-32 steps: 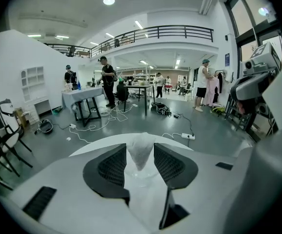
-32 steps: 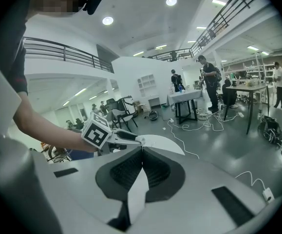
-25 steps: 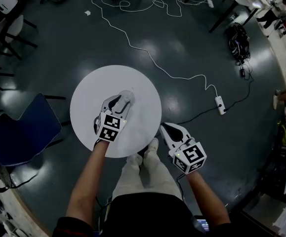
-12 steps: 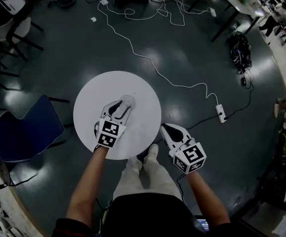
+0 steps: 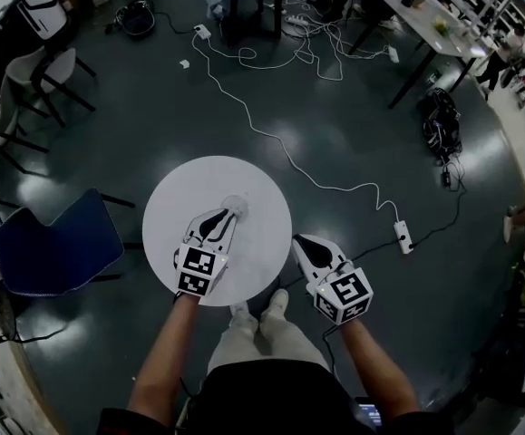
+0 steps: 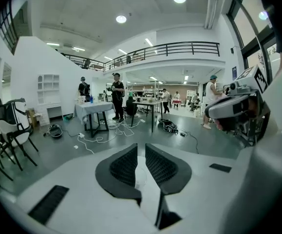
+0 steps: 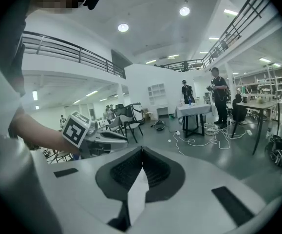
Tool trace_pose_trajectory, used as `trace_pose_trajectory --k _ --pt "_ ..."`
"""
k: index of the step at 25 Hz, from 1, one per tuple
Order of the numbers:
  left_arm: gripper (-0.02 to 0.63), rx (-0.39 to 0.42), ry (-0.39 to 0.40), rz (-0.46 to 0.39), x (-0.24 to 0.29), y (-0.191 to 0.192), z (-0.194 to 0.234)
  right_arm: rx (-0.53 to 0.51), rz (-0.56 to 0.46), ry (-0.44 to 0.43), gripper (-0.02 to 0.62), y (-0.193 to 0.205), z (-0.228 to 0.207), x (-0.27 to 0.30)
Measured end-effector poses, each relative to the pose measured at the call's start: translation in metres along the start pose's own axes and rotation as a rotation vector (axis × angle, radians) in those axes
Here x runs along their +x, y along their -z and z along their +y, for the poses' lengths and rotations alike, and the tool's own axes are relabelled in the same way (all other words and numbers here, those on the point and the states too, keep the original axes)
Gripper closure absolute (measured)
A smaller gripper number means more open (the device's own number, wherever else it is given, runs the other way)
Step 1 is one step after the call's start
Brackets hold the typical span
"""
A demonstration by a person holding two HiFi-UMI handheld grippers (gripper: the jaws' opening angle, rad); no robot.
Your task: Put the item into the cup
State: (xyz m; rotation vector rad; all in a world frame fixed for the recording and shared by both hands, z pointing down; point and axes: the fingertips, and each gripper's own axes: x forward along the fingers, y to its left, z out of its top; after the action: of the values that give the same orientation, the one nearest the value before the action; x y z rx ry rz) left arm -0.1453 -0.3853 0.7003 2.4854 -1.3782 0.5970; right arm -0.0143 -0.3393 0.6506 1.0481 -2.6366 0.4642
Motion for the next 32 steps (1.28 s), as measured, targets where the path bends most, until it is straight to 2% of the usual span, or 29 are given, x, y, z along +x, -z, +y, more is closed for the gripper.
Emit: trace_pose_trajectory --k 3,12,16,22,32 --pt "0.567 0.001 -0.005 -0.005 -0.018 -0.011 -0.005 -0.021 -0.019 -0.013 0.578 -0.016 0.007 -0.004" --pt "0.589 -0.006 -0.035 -0.058 -0.067 -0.050 -0.040 -0.078 -0.072 -0.063 0.578 -0.053 0.020 -0.031" --pt "0.589 -0.042 -0.058 -0.107 -0.089 -0.068 -0.042 -0.101 -0.109 -0.089 0.578 -0.076 0.028 -0.032" --pt "0.590 -0.057 -0.075 -0.171 -0.135 -0.110 -0.040 -0.108 -0.163 -0.126 0.578 -0.132 0.055 -0.035" --pt "0.590 -0.089 -0.074 -0.277 -0.198 -0.145 -0.054 -0.177 -0.217 -0.138 0.578 -0.171 0.096 -0.061"
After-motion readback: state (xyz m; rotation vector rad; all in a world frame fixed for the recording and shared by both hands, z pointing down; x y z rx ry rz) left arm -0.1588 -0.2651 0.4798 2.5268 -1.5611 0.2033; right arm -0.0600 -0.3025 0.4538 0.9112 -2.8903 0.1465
